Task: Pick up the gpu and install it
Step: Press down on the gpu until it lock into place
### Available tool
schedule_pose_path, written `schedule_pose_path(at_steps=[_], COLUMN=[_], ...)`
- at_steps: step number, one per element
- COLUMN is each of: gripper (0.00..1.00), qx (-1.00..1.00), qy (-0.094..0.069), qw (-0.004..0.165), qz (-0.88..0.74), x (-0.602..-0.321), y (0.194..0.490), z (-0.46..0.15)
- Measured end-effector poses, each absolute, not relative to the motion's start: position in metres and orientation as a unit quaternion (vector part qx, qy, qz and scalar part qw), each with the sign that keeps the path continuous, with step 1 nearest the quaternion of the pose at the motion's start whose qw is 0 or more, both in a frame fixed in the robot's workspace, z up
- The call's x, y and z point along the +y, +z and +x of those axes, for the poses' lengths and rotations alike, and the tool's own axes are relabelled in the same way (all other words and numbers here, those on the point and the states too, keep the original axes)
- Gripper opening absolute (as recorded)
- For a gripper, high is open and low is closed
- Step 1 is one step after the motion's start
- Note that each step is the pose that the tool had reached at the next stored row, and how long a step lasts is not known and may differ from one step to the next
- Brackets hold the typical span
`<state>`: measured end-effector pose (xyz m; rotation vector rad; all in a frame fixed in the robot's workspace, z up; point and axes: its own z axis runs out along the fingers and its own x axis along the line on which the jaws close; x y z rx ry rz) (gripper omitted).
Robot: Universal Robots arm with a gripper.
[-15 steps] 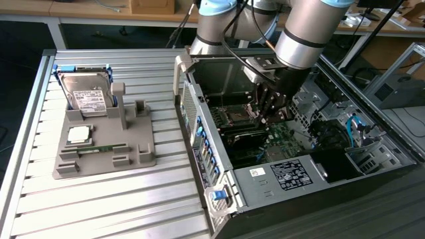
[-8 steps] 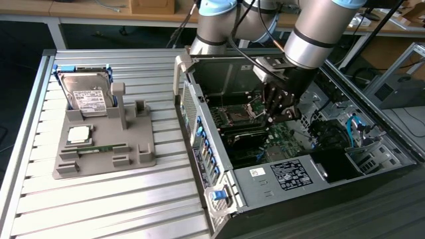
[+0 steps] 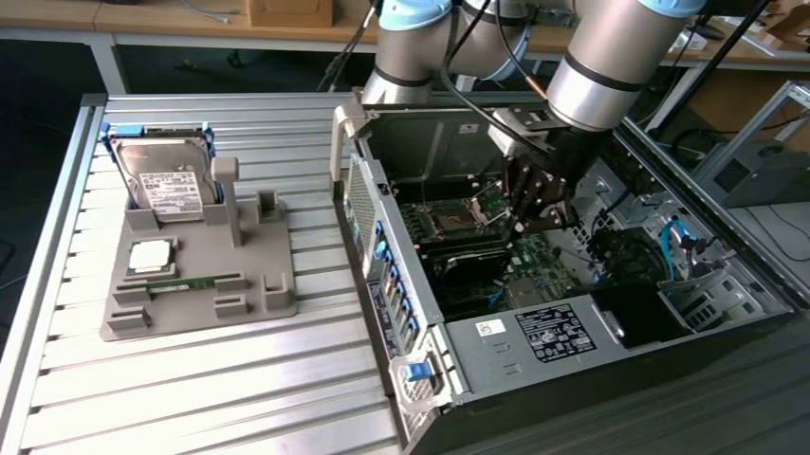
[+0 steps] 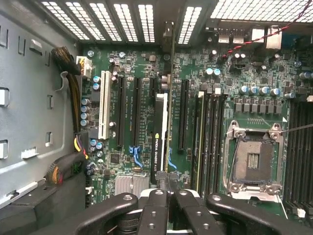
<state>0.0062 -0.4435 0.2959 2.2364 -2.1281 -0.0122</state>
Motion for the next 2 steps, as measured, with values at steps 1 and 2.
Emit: schedule_pose_path(at_steps=[1, 2], gripper=[0.11, 0.11], qx=[-0.689, -0.689], qy=[-0.004, -0.004], qw=[0.027, 0.027], qz=[0.724, 0.724], x=[-0.4435, -0.4435], y=[0.2959, 0.2958], z=[0.0062, 0.0062])
